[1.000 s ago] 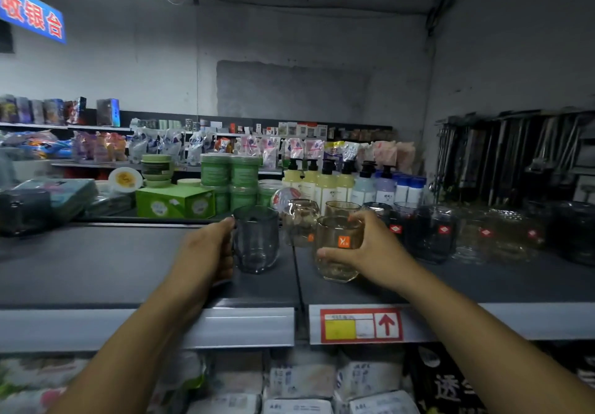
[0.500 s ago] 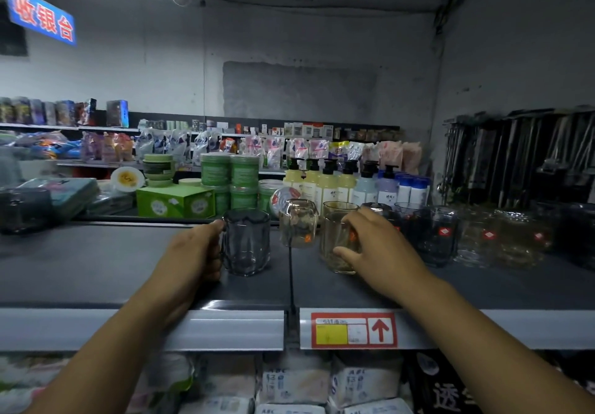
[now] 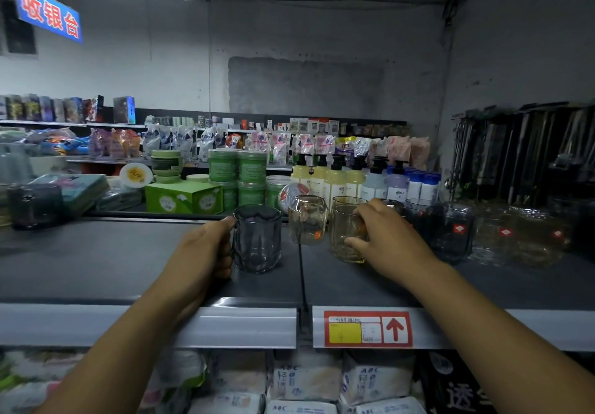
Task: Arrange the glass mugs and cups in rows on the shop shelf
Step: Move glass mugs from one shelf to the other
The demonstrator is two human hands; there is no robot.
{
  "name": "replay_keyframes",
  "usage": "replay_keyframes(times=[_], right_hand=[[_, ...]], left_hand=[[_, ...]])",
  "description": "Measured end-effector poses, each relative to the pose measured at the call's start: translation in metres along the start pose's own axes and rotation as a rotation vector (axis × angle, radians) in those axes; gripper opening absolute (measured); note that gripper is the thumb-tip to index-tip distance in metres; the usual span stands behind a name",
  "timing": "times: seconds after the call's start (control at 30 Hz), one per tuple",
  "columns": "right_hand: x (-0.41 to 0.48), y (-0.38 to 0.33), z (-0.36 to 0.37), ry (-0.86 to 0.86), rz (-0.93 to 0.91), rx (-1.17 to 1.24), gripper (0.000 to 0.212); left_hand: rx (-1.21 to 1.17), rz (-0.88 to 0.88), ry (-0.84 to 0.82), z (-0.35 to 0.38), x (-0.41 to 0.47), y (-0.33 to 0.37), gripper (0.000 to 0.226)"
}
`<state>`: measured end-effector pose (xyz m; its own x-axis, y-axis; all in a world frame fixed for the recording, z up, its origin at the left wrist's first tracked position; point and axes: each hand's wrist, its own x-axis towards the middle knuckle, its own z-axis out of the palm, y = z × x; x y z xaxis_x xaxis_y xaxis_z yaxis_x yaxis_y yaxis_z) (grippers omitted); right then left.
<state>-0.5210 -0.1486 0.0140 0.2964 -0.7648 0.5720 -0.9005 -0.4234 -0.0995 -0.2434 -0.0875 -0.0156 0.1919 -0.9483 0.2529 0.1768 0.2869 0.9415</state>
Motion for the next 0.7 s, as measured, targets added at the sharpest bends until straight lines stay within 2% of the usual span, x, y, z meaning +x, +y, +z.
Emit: replay_keyframes(times=[0.33, 0.47, 0.57, 0.7], right_hand=[[0.001, -0.005, 0.001, -0.008, 0.033, -0.046, 0.051], [-0.017, -0.029, -0.006, 0.115, -0.032, -0.108, 0.061], [-0.038, -0.058, -0.008, 0.103, -0.050, 0.143, 0.059], [-0.058, -0.079, -0.014, 0.014, 0.119, 0.585, 0.062]], left_hand=[[0.036, -0.002, -0.023, 0.003, -0.004, 0.003, 0.042], [0.056, 0.004, -0.080, 0.005, -0.009, 0.007, 0.043], [0.052, 0.020, -0.129, 0.009, -0.012, 0.012, 0.045], [-0.014, 0.014, -0.233, 0.018, -0.013, 0.021, 0.050]])
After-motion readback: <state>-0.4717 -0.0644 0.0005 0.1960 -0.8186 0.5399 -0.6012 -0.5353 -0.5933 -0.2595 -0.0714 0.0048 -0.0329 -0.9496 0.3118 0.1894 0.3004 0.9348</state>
